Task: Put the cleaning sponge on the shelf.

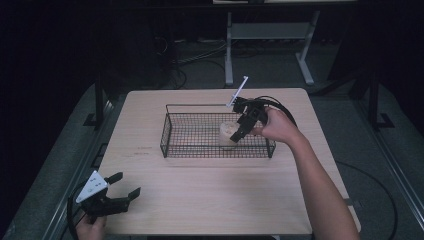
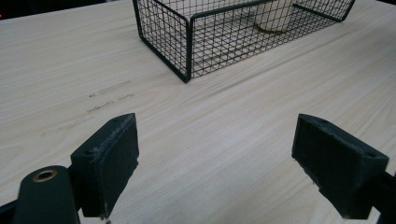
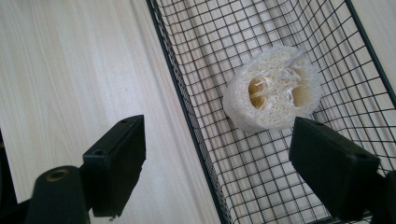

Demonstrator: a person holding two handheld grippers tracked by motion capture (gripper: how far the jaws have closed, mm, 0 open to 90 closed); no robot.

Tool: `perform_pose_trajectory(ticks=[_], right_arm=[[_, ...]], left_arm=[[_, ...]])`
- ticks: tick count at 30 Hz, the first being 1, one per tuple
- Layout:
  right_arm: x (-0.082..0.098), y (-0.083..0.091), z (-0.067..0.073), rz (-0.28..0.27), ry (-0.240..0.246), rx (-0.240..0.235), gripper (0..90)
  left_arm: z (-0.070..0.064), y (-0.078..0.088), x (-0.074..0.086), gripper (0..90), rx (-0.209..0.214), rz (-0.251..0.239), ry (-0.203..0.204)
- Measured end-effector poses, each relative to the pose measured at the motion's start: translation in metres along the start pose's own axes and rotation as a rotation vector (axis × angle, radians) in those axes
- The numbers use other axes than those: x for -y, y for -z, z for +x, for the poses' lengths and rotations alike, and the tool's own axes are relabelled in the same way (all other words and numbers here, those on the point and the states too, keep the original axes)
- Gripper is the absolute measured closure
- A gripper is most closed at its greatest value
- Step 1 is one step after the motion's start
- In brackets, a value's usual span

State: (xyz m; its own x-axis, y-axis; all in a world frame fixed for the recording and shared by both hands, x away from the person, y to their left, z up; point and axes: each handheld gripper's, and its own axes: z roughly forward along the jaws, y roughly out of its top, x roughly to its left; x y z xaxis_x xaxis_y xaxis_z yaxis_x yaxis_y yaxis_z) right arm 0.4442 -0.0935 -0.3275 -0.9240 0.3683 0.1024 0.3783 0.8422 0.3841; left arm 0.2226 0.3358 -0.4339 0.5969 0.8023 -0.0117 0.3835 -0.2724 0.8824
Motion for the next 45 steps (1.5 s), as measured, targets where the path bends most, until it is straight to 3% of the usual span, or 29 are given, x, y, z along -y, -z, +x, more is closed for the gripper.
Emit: perform_pose_trajectory(ticks=[18,32,45], right_arm=[[0.017,-0.001,0.006,0.000,0.001,-0.018,18.2],[0.022,-0.005,0.019,0.006,0.031,-0.020,18.2],[0.035,-0.009,0.029,0.004,0.030,-0.033,18.2]], left_arm=[[-0.001,-0.001,0.000,13.9,0.001,0.003,-0.002],[-0.001,0.000,0.000,13.9,0.000,0.004,-0.004],[-0.001,-0.001,0.000,14.0,0.002,0.005,-0.003]])
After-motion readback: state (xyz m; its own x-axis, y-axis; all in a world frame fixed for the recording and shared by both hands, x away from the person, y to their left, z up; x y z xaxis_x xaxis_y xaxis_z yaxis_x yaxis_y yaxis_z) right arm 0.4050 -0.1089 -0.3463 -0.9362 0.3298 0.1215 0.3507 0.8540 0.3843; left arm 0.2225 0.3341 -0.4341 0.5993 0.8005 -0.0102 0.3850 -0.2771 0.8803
